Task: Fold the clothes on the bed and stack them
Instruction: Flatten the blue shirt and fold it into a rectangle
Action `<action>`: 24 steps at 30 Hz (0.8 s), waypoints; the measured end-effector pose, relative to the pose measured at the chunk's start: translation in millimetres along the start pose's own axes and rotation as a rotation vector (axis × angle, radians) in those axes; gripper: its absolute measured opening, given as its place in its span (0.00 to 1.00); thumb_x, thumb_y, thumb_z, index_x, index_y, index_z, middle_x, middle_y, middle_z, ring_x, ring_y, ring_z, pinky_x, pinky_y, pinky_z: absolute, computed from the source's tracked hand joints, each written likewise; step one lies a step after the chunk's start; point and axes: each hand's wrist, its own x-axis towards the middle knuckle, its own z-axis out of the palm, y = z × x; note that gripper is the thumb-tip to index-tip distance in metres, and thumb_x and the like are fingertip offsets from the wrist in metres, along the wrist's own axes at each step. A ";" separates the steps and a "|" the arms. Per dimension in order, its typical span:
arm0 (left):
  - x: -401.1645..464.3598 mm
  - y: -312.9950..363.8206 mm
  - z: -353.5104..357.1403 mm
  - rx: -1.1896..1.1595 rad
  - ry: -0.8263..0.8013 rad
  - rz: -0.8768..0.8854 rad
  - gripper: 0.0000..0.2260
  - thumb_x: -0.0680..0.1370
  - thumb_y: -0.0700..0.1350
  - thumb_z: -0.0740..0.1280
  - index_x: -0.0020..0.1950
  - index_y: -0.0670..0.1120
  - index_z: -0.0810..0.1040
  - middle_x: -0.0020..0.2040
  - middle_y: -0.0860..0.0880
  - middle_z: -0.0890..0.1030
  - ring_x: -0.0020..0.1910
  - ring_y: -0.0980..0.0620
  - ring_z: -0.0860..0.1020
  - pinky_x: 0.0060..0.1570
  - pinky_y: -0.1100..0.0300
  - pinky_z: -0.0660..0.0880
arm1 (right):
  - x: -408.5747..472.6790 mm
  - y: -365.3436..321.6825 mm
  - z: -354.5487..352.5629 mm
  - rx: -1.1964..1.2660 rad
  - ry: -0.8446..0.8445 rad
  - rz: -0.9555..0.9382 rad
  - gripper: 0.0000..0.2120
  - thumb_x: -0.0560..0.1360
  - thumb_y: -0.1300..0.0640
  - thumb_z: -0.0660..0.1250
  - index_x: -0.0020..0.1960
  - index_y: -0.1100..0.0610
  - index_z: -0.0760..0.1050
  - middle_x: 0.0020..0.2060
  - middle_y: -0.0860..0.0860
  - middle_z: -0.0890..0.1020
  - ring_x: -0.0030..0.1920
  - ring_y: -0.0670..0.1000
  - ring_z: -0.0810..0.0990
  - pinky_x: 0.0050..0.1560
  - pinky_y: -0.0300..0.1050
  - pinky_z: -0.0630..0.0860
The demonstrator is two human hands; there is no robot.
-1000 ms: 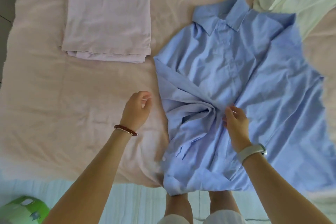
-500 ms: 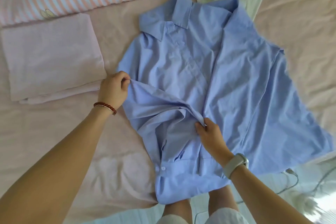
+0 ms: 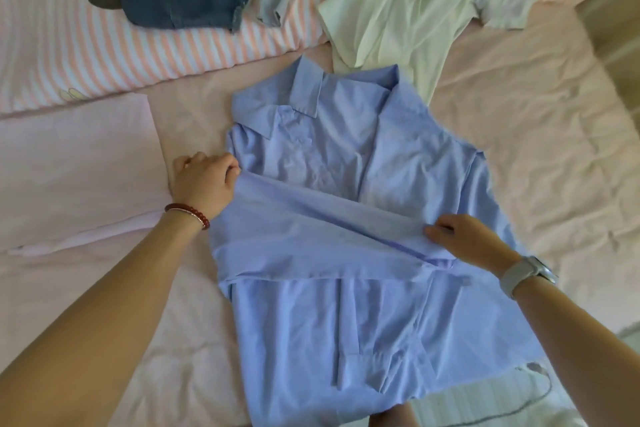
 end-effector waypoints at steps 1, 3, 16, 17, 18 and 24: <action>1.5 6.4 7.1 0.050 0.003 -0.038 0.06 0.77 0.42 0.61 0.47 0.44 0.78 0.47 0.41 0.80 0.50 0.39 0.74 0.55 0.49 0.61 | 8.2 5.0 -5.5 -0.001 0.053 -0.010 0.14 0.77 0.50 0.61 0.34 0.53 0.70 0.33 0.50 0.75 0.45 0.58 0.77 0.43 0.47 0.69; 0.4 22.6 19.5 0.071 0.027 -0.117 0.07 0.77 0.42 0.63 0.53 0.43 0.77 0.56 0.40 0.76 0.57 0.39 0.71 0.60 0.44 0.60 | 24.4 13.4 -10.2 0.009 0.177 -0.018 0.06 0.77 0.53 0.61 0.45 0.52 0.76 0.45 0.54 0.80 0.51 0.60 0.77 0.47 0.48 0.70; -70.8 148.7 87.2 -0.105 -0.158 -0.024 0.23 0.66 0.49 0.76 0.58 0.43 0.78 0.59 0.41 0.76 0.52 0.39 0.76 0.45 0.47 0.73 | 39.8 76.8 -1.6 0.249 0.462 -0.098 0.07 0.77 0.60 0.62 0.51 0.61 0.76 0.46 0.60 0.79 0.46 0.64 0.77 0.43 0.49 0.68; -73.9 150.8 90.8 -0.094 -0.230 -0.063 0.29 0.64 0.52 0.77 0.62 0.45 0.76 0.63 0.41 0.74 0.54 0.39 0.74 0.47 0.47 0.72 | 42.4 82.6 -5.7 0.228 0.460 -0.074 0.08 0.77 0.59 0.62 0.53 0.61 0.76 0.47 0.60 0.79 0.47 0.64 0.77 0.43 0.50 0.69; -76.2 151.2 93.6 -0.069 -0.270 -0.088 0.34 0.62 0.55 0.77 0.65 0.47 0.73 0.67 0.41 0.70 0.56 0.39 0.72 0.48 0.47 0.71 | 46.0 88.1 -8.8 0.179 0.452 -0.031 0.09 0.77 0.58 0.61 0.55 0.60 0.75 0.51 0.60 0.77 0.48 0.65 0.76 0.45 0.51 0.69; -75.3 145.5 92.9 0.086 -0.361 -0.125 0.49 0.59 0.66 0.73 0.75 0.58 0.55 0.77 0.45 0.50 0.75 0.42 0.50 0.66 0.39 0.51 | 45.9 73.7 -2.4 -0.060 0.697 -0.264 0.12 0.70 0.67 0.64 0.52 0.61 0.79 0.51 0.61 0.78 0.51 0.63 0.77 0.54 0.55 0.66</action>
